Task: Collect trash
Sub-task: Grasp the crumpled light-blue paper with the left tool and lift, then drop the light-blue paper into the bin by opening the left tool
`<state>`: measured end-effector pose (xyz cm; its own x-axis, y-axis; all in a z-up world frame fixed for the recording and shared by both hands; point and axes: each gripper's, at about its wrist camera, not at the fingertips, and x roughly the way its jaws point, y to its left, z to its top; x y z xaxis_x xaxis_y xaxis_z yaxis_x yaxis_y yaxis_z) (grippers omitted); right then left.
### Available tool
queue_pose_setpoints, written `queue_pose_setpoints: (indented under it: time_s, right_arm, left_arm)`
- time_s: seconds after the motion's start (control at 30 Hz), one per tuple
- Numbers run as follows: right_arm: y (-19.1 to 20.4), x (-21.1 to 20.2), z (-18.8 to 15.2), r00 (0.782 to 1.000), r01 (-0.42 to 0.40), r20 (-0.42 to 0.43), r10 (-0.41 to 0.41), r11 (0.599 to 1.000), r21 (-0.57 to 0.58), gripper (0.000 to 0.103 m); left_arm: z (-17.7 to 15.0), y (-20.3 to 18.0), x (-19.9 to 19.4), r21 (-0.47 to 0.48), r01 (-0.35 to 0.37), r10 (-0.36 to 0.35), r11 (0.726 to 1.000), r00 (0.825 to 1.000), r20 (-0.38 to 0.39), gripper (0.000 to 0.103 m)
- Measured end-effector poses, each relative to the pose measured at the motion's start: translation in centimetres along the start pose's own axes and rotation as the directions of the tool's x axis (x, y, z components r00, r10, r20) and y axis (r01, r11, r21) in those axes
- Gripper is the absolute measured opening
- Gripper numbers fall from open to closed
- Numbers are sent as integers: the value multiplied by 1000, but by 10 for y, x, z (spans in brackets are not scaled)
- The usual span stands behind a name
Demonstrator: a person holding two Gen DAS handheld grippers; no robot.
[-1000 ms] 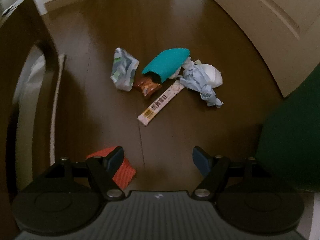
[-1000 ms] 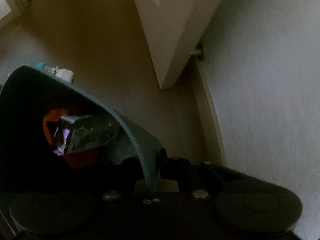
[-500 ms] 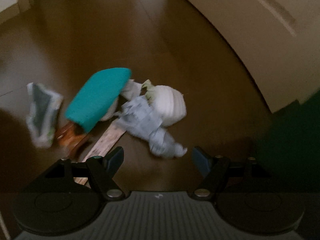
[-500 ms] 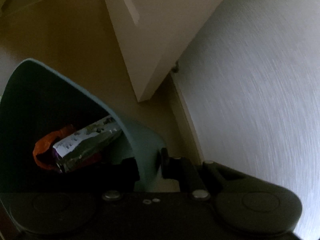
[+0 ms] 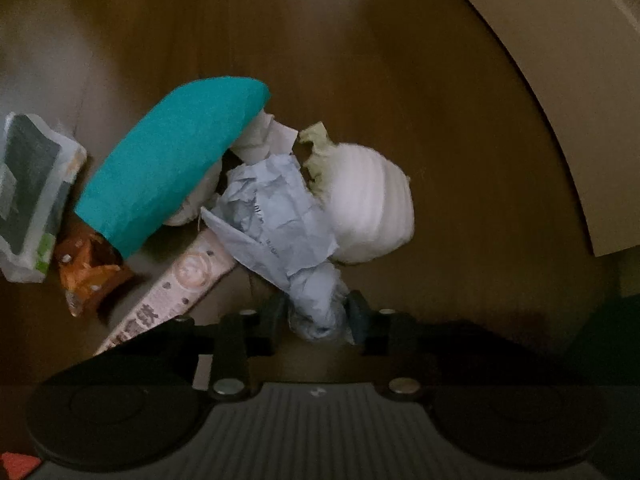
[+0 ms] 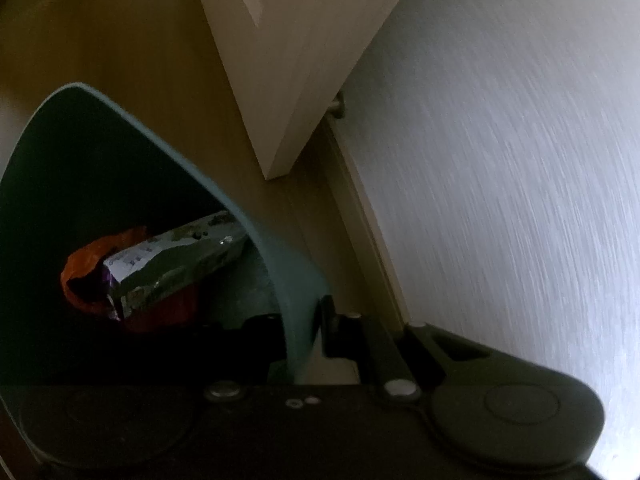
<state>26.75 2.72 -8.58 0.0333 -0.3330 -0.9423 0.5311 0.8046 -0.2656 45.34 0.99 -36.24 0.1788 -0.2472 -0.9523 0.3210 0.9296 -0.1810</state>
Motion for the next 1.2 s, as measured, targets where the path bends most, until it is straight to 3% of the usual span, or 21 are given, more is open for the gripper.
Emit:
queue_pose_setpoints:
  time_s: [0.27, 0.43, 0.57, 0.73, 0.9, 1.0, 1.1, 1.2]
  right_arm:
    - [6, 0, -1, 1000, 4, 25, -3, 999, -54, 6]
    - [8, 4, 1, 999, 0, 53, 5, 996, -87, 6]
    - [6, 10, 3, 997, -8, 80, 16, 995, -102, 6]
    - [1, 16, 7, 995, -19, 95, 29, 994, -111, 5]
    - [-6, 23, 11, 994, -18, 102, 30, 994, -109, 4]
    - [-8, 26, 14, 994, -21, 100, 31, 995, -102, 4]
    - [-6, 30, 14, 994, -21, 100, 31, 995, -100, 4]
    - [-3, 26, 10, 994, -17, 103, 27, 995, -97, 4]
  left_arm:
    - [-17, 7, -57, 2, 30, -30, 1000, 997, 70, 28]
    - [-29, 0, -128, 40, 102, -107, 994, 985, 139, 28]
    - [-44, -21, -198, 157, 141, -172, 977, 964, 202, 28]
    - [-65, -68, -271, 337, 200, -286, 920, 930, 230, 29]
    - [-87, -122, -304, 498, 227, -371, 837, 904, 212, 28]
    - [-93, -154, -297, 569, 218, -375, 793, 911, 174, 28]
    - [-97, -183, -262, 613, 250, -359, 749, 931, 59, 28]
    - [-110, -216, -232, 683, 215, -299, 698, 954, 6, 28]
